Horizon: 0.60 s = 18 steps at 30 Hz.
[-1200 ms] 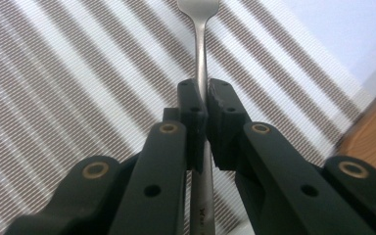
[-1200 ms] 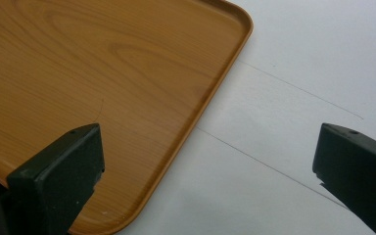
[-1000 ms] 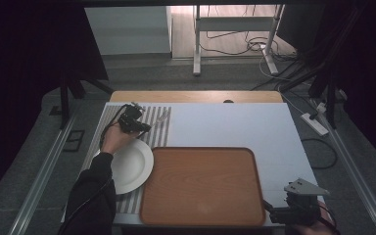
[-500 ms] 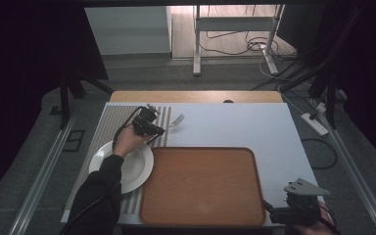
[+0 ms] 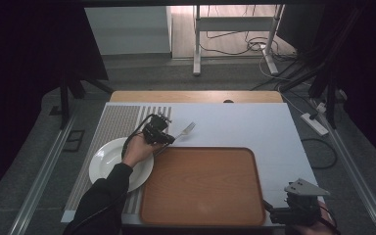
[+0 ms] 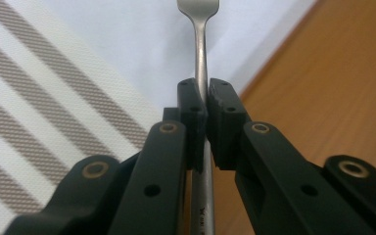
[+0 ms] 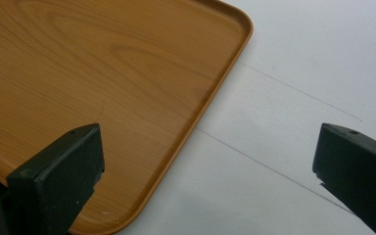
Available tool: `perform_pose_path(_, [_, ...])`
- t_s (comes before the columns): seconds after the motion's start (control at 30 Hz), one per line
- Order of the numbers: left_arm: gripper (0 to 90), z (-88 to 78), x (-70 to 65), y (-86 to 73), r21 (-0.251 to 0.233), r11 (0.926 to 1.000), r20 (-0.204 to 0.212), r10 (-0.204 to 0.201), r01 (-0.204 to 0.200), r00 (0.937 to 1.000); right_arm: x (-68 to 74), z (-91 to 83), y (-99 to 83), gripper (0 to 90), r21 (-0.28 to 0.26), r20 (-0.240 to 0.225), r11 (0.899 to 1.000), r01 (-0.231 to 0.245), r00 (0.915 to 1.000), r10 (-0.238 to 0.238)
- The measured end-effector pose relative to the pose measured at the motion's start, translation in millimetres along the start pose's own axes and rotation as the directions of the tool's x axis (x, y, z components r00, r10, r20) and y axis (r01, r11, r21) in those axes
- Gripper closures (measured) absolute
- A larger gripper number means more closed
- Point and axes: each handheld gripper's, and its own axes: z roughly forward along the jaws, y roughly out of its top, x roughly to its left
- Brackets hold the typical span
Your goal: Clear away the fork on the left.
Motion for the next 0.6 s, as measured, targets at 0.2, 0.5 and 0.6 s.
perform_pose_path(0.2, [84.8, 1.3, -18.0, -4.9, 0.017, 0.9998, -0.002, 0.004, -0.004, 1.0000, 0.2, -0.4, -0.1, 0.0, -0.002, 0.000, 1.000, 0.001, 1.0000, -0.001])
perform_pose_path(0.5, [84.8, -2.6, -41.3, -20.6, 0.031, 0.9995, -0.002, -0.011, 0.011, 0.9999, 0.6, -0.9, -0.3, 0.0, -0.008, -0.005, 1.000, 0.005, 1.0000, -0.005])
perform_pose_path(0.6, [84.8, -4.1, -47.6, -27.2, 0.034, 0.9992, 0.000, -0.020, 0.020, 0.9998, 0.6, -1.0, -0.4, 0.0, -0.010, -0.007, 1.000, 0.006, 1.0000, -0.006])
